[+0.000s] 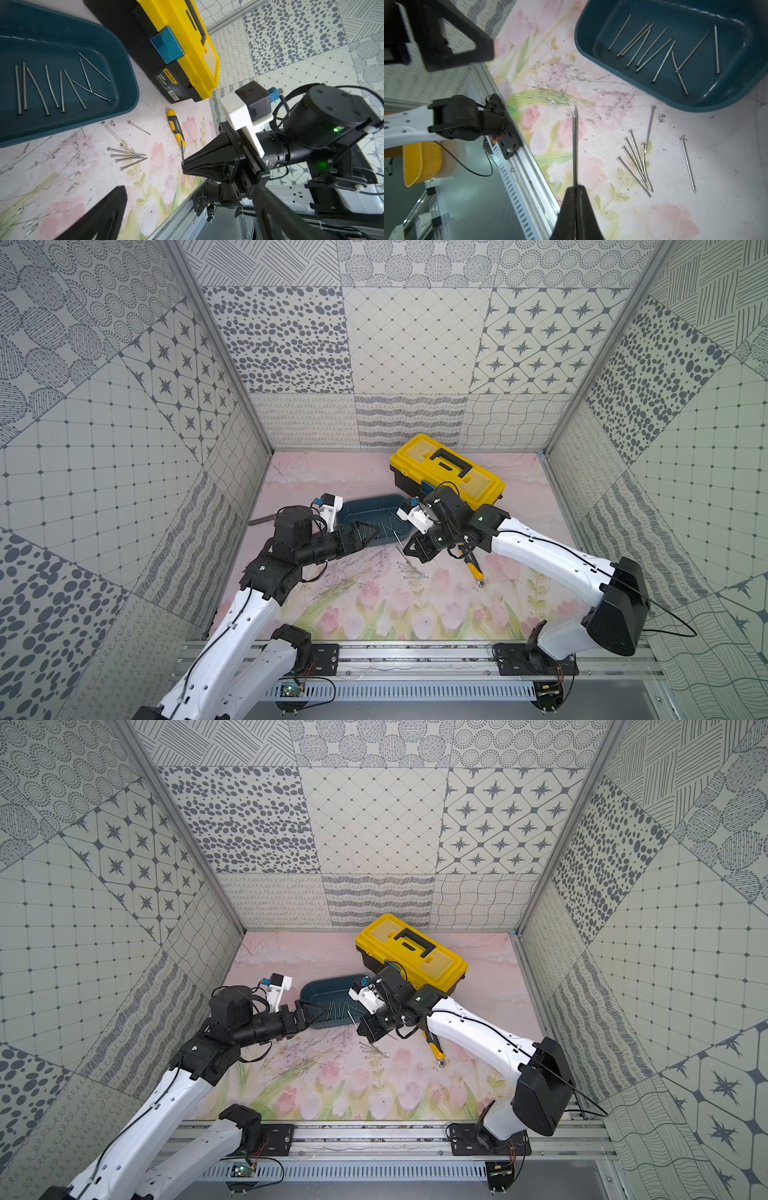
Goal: Put the nails on the desktop into the storage box
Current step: Pick up the nail from the center of the board.
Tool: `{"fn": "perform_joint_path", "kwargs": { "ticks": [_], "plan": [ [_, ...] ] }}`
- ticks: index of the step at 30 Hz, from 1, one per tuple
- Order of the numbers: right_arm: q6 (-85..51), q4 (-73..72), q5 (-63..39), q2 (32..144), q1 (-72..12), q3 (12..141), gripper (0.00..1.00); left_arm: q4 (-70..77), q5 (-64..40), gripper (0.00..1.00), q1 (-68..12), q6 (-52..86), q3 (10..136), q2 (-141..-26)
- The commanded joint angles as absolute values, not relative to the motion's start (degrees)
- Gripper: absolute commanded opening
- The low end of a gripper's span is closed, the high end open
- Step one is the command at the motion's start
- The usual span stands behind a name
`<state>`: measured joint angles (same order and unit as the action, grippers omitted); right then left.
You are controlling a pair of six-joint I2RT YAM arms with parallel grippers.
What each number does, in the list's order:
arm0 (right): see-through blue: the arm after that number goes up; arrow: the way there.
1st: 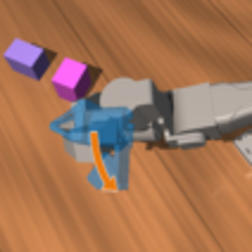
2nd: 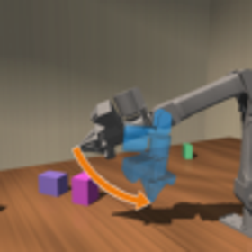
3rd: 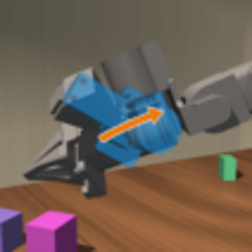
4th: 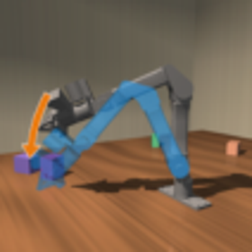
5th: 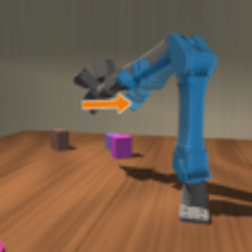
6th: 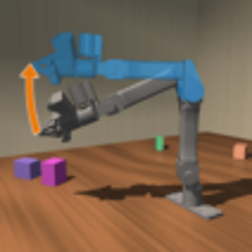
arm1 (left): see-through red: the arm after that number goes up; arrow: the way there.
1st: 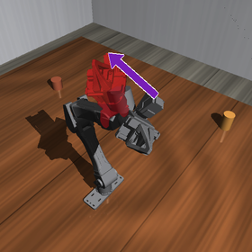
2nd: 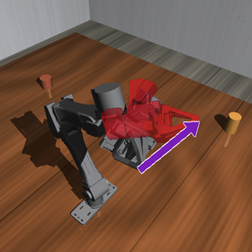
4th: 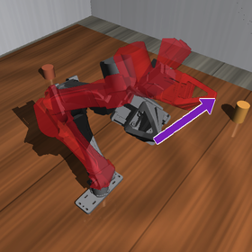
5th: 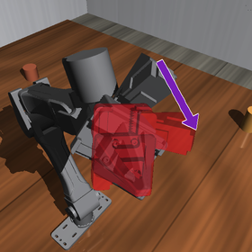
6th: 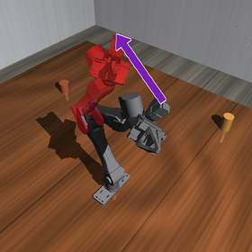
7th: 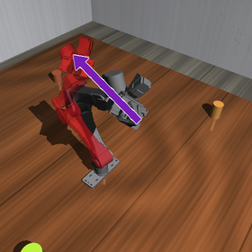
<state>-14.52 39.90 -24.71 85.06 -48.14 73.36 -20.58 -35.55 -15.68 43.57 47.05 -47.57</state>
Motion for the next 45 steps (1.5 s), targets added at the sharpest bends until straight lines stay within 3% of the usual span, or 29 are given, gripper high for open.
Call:
{"fn": "perform_joint_path", "kwargs": {
  "ticks": [1, 5, 13, 26, 31, 45],
  "plan": [
    [-22.46, 33.10, -30.98, 82.75, -47.78, 74.25, 0.00, -13.86, -45.06, 0.99, -15.38, 47.25, 49.93, -49.87],
    [-28.35, 28.35, -33.59, 81.06, -47.45, 72.73, 0.00, -13.85, -47.30, 0.99, -15.34, 47.05, 51.01, -50.39],
    [-38.62, 19.02, -36.69, 80.96, -47.30, 71.22, 0.00, -18.31, -48.31, 0.90, -15.39, 43.57, 53.06, -51.24],
    [-41.47, 16.76, -38.24, 82.58, -47.63, 71.89, 0.00, -20.04, -46.99, 0.69, -15.38, 41.90, 54.63, -53.48],
    [-42.35, 16.03, -38.75, 82.95, -48.19, 71.89, 0.00, -19.28, -46.05, 0.67, -15.34, 41.94, 54.94, -54.38],
    [-44.15, 14.14, -39.29, 84.35, -49.44, 72.36, 0.00, -20.39, -44.07, 0.42, -15.38, 40.21, 55.88, -56.52]
  ]
}}
